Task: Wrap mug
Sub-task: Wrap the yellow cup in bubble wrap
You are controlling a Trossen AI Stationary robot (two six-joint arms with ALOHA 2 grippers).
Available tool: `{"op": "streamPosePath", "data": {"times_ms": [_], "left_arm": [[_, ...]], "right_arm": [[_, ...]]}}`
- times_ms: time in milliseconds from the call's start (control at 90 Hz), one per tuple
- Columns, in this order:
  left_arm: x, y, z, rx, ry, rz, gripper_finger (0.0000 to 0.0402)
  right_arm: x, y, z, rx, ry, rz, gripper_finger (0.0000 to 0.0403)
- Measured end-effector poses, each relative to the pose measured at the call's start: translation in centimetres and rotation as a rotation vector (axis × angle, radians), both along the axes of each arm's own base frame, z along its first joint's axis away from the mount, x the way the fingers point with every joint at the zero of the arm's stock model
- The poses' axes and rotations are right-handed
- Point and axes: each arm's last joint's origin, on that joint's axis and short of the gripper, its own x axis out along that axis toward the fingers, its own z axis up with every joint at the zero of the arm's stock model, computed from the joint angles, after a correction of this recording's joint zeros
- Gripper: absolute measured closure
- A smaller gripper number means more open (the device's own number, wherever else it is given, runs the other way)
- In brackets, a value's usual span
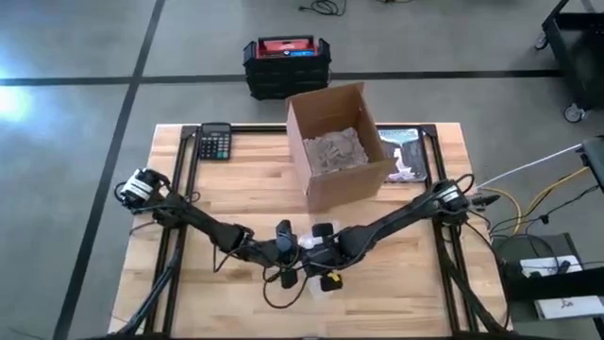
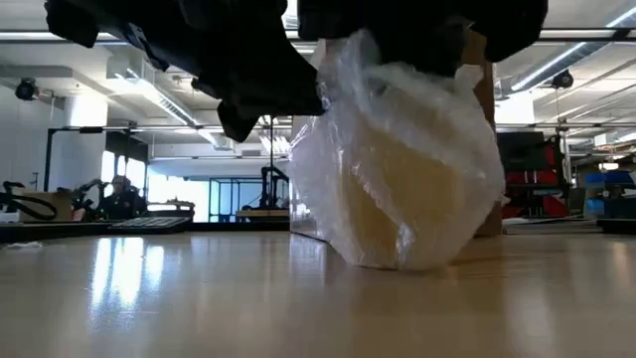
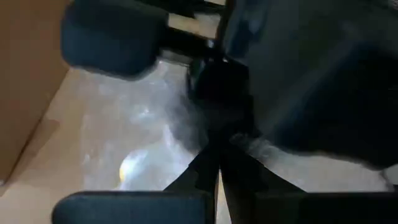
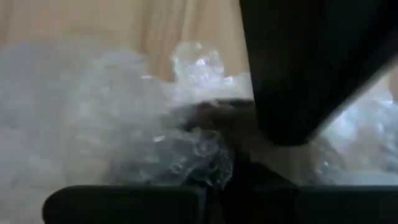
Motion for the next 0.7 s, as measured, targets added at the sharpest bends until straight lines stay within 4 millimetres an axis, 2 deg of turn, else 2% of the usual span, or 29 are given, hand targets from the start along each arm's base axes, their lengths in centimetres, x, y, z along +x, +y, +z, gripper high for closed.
{"op": "streamPosePath", "data": {"times_ms": [133,256,322,489,700], "left_arm": [[0.0,-0.1,0.0,-0.006,0.006,-0.020,0.0402],[0.0,-0.1,0.0,-0.009,0.006,-0.020,0.0402],[0.0,-0.1,0.0,-0.009,0.006,-0.021,0.0402],[0.0,-0.1,0.0,-0.009,0.008,-0.021,0.0402],[0.0,-0.1,0.0,-0.009,0.007,-0.022,0.0402]], "right_arm": [[0.1,0.1,0.0,0.047,0.018,0.027,0.0401],[-0.2,0.0,2.0,0.047,0.007,0.029,0.0401],[-0.6,-0.1,3.6,0.057,-0.011,0.036,0.0401],[-2.1,-0.6,9.5,0.100,-0.124,0.049,0.0401],[-5.3,-1.3,13.3,0.096,-0.111,-0.026,0.0401]]}}
